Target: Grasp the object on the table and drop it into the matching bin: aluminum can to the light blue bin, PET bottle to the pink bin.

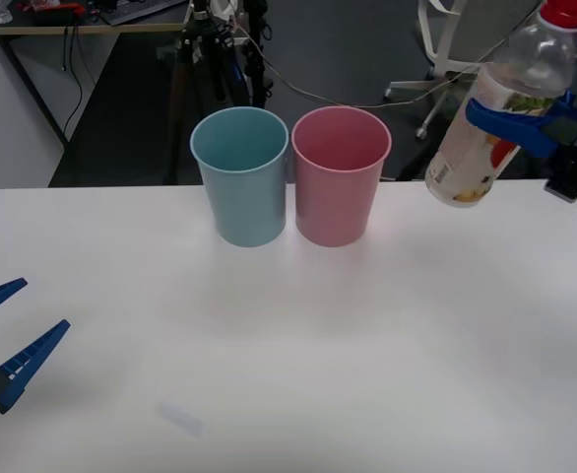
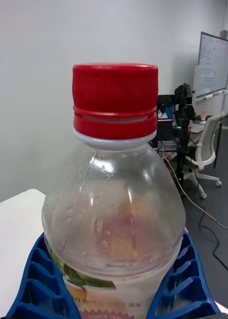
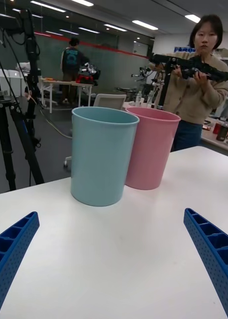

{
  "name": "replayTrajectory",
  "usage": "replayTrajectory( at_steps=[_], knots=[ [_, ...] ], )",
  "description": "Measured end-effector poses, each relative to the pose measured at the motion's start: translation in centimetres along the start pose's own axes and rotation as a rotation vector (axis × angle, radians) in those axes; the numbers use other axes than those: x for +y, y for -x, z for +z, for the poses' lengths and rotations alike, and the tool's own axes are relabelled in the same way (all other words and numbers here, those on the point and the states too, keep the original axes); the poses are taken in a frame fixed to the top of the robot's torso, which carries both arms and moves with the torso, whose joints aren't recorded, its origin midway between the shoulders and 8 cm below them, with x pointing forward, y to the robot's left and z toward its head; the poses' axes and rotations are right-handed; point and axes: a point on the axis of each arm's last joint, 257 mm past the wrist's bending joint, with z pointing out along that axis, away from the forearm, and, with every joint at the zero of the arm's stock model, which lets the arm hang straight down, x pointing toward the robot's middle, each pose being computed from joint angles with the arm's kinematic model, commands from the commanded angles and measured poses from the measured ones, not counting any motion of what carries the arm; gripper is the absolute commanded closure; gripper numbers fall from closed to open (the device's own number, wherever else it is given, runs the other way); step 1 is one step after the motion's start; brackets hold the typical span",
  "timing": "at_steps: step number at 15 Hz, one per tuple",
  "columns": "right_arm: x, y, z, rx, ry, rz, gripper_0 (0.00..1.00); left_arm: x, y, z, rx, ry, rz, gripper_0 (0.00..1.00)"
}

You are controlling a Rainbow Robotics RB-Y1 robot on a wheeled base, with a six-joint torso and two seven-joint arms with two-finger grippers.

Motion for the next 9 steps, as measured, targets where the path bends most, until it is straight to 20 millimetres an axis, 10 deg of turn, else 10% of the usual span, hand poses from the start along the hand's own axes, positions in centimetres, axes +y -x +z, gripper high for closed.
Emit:
replayTrajectory(
  at_steps=[9],
  knots=[
    [-4.5, -0.9, 9.2, -0.009, 0.011, 0.021, 1.0, 0.0, 0.0, 0.0, 0.0, 0.0, 0.0, 0.0]
  ],
)
